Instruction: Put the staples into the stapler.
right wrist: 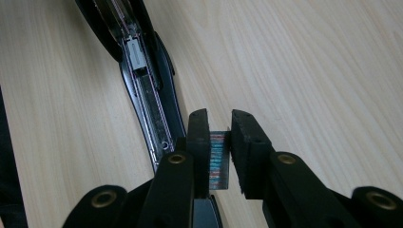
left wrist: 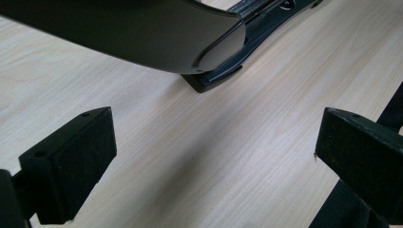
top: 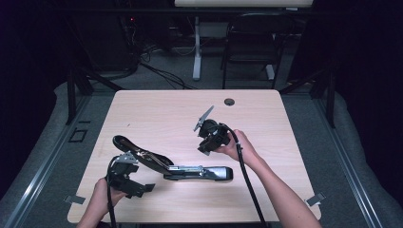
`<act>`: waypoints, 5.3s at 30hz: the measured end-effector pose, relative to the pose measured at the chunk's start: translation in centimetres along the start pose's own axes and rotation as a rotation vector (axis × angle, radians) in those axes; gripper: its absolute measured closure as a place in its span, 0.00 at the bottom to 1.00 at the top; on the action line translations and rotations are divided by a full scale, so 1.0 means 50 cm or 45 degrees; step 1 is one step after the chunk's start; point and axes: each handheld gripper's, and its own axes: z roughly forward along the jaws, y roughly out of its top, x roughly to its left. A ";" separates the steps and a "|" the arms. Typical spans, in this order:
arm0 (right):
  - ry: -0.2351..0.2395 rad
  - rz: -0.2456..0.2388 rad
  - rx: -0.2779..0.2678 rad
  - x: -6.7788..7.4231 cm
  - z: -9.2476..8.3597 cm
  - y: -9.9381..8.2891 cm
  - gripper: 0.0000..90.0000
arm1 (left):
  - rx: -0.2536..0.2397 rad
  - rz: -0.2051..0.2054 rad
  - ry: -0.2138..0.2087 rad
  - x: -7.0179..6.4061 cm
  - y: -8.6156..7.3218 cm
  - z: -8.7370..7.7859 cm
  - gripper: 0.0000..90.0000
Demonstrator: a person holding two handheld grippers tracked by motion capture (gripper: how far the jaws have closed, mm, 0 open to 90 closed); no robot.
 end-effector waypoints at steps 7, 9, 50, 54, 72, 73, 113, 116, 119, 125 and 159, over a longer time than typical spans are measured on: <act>0.021 -0.023 -0.010 0.003 0.002 0.004 0.87 | 0.003 0.004 -0.001 0.001 0.001 0.000 0.00; 0.031 -0.034 -0.014 0.006 0.004 0.007 0.87 | 0.003 0.005 0.000 0.000 0.001 0.000 0.00; 0.185 -0.151 0.017 0.044 0.066 0.018 0.87 | 0.016 0.010 0.004 0.001 0.001 0.003 0.00; 0.201 -0.156 0.023 0.046 0.076 0.017 0.87 | 0.017 0.012 0.003 0.000 0.002 0.004 0.00; 0.193 -0.180 0.063 0.046 0.098 0.008 0.87 | 0.023 0.007 0.003 -0.001 0.001 0.006 0.00; 0.192 -0.181 0.066 0.046 0.098 0.009 0.87 | 0.023 0.007 0.002 -0.001 0.001 0.006 0.00; 0.153 -0.275 0.115 0.059 0.114 0.005 0.87 | 0.036 0.015 0.005 -0.001 0.001 0.007 0.00; 0.158 -0.279 0.125 0.057 0.115 0.005 0.87 | 0.036 0.016 0.005 -0.001 0.001 0.007 0.00; 0.159 -0.286 0.126 0.057 0.115 0.004 0.87 | 0.036 0.016 0.006 -0.001 0.001 0.007 0.00; 0.178 -0.284 0.085 0.057 0.107 0.004 0.93 | 0.037 0.017 0.006 -0.001 0.001 0.007 0.00; 0.020 -0.022 -0.072 0.014 0.031 -0.050 0.62 | 0.024 -0.012 0.028 0.001 0.001 -0.001 0.00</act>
